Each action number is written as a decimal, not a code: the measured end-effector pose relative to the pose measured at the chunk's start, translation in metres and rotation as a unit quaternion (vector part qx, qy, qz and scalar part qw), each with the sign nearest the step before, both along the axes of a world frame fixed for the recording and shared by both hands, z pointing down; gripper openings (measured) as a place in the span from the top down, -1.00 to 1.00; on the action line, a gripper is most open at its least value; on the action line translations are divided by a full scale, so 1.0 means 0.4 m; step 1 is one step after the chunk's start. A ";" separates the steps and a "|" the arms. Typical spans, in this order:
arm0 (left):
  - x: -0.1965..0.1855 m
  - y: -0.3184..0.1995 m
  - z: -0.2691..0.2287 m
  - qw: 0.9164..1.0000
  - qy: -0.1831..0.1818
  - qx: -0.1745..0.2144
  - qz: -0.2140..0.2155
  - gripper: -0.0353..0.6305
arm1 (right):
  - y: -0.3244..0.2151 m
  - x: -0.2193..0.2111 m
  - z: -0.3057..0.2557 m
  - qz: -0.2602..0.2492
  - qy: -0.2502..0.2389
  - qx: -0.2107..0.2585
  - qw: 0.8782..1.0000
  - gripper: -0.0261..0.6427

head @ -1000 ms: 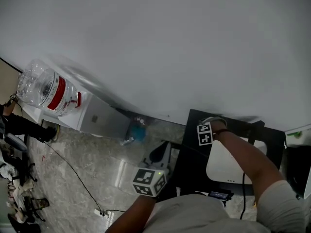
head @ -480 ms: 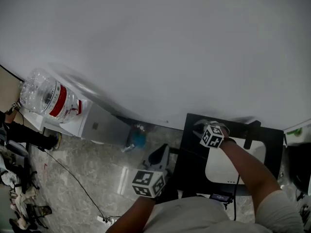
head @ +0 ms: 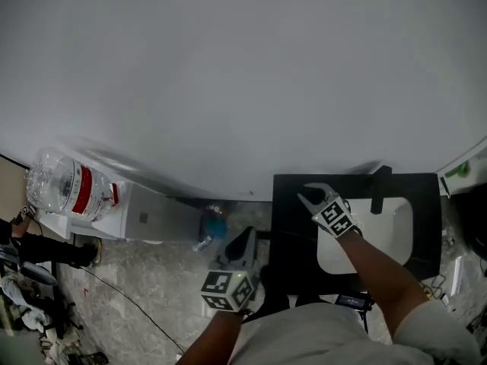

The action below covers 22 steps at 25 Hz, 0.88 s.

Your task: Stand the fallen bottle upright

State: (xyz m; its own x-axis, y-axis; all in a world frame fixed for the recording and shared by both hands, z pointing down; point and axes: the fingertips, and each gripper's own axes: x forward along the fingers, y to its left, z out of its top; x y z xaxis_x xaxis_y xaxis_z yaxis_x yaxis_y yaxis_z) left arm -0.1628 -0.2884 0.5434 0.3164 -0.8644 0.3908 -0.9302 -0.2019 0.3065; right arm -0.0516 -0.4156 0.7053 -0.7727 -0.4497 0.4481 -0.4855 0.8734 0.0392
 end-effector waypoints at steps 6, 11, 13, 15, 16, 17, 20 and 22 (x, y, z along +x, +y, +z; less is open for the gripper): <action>0.052 0.005 0.004 1.000 -0.004 -0.004 0.014 0.87 | -0.006 0.050 -0.036 0.056 -0.096 -0.026 0.993 0.73; 0.082 0.017 0.005 1.000 -0.007 -0.005 0.021 0.87 | 0.017 -0.018 -0.061 0.040 -0.153 -0.035 0.987 0.73; 0.090 0.026 0.004 1.000 -0.009 -0.003 0.022 0.87 | 0.043 -0.037 -0.047 0.025 -0.152 -0.031 0.988 0.72; 0.091 0.035 0.001 1.000 -0.011 0.000 0.020 0.87 | 0.077 -0.040 -0.032 0.010 -0.143 -0.024 0.989 0.70; 0.088 0.039 0.000 1.000 -0.011 0.001 0.018 0.87 | 0.094 -0.039 -0.032 0.003 -0.139 -0.019 0.990 0.70; 0.084 0.043 -0.001 1.000 -0.011 0.002 0.017 0.87 | 0.108 -0.038 -0.033 -0.004 -0.133 -0.014 0.991 0.69; 0.075 0.059 0.000 1.000 -0.008 0.001 0.012 0.87 | 0.131 -0.027 -0.027 -0.014 -0.115 -0.009 0.993 0.66; 0.079 0.066 0.000 1.000 -0.005 0.001 0.012 0.87 | 0.134 -0.014 -0.021 -0.013 -0.110 -0.012 0.994 0.62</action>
